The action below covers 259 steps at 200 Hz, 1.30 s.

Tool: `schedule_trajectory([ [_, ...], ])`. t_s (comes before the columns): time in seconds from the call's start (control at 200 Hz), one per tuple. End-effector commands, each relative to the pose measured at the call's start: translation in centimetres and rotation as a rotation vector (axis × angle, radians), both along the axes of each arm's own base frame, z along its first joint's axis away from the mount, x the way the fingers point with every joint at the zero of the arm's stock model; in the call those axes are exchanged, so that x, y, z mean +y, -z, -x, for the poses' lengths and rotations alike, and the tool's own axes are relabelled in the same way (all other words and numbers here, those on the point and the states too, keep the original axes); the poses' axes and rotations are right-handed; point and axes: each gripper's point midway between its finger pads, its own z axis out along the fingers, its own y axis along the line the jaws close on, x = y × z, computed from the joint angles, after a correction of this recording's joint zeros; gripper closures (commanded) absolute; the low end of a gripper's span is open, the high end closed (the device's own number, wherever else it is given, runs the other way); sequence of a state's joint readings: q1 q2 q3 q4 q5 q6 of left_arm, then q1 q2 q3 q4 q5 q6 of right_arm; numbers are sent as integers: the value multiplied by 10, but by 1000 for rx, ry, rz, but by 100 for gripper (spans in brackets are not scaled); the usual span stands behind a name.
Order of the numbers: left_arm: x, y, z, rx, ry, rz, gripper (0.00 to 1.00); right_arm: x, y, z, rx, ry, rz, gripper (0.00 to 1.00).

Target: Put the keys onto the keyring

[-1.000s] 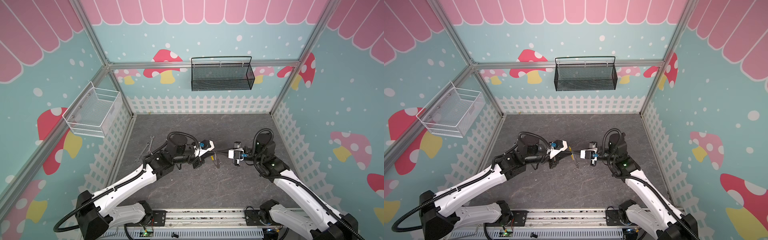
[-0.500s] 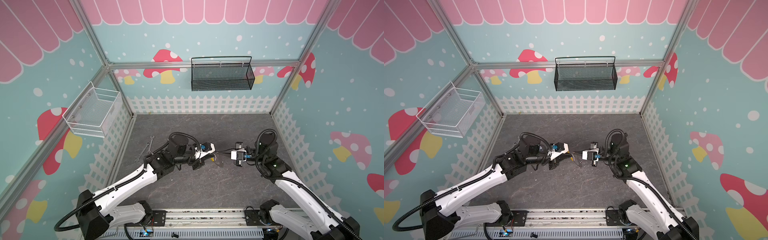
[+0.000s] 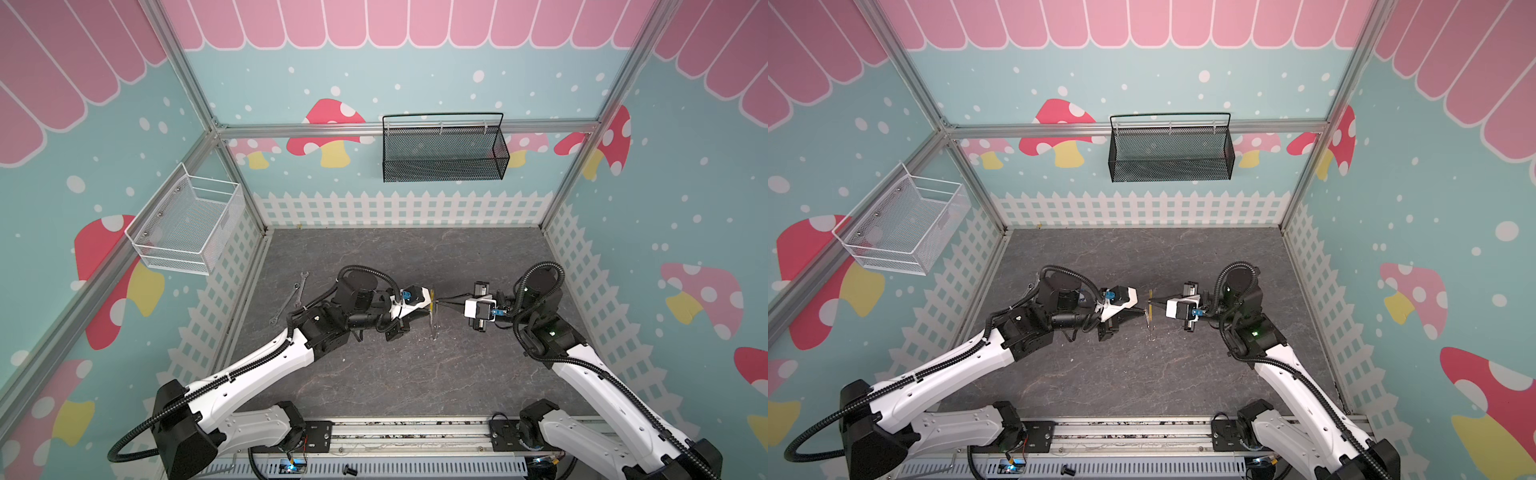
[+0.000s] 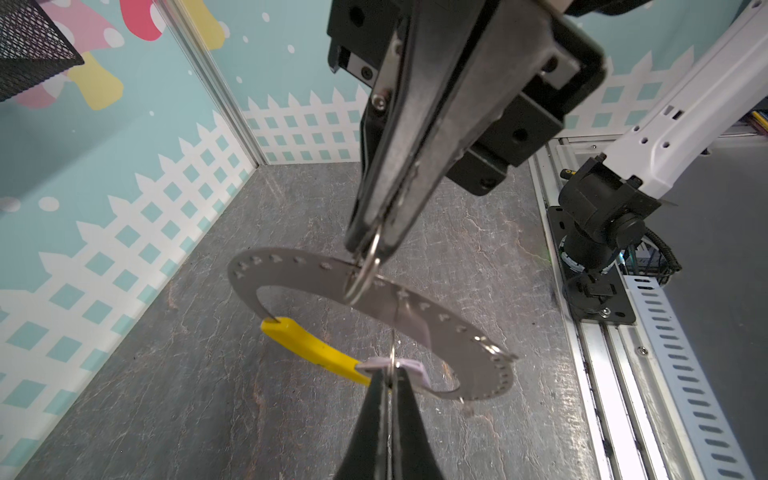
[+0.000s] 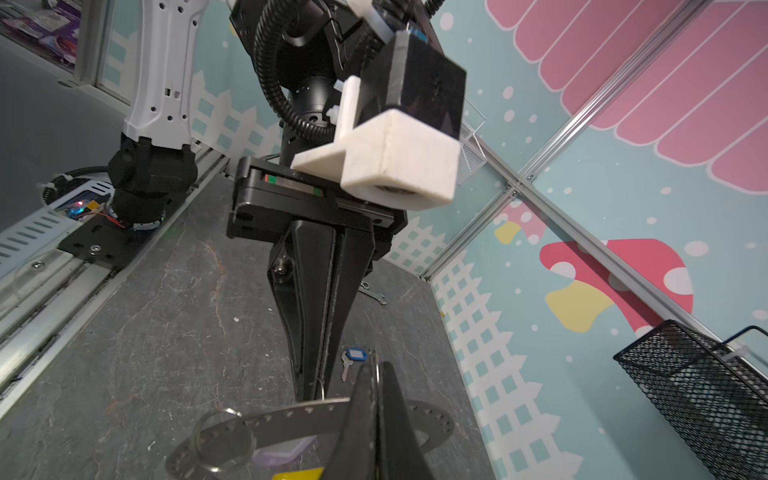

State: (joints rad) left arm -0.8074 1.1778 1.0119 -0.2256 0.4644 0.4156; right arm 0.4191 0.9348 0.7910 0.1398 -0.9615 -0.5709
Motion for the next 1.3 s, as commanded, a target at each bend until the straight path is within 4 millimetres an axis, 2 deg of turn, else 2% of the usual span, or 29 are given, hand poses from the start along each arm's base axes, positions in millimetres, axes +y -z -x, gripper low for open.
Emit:
schedule_trajectory([
  [0.0,0,-16,7,38,8,30,100,-4,4,-8,-64,53,17,100],
  [0.46,-7,-17,-1,175,-25,-11,100,-11,22,-18,-205,138,102,100],
  [0.715,-9,-13,-4,236,-32,-36,100,-12,27,-13,-274,126,122,100],
  [1.291,-16,-18,-15,266,-59,-29,100,-12,32,-10,-282,110,136,100],
])
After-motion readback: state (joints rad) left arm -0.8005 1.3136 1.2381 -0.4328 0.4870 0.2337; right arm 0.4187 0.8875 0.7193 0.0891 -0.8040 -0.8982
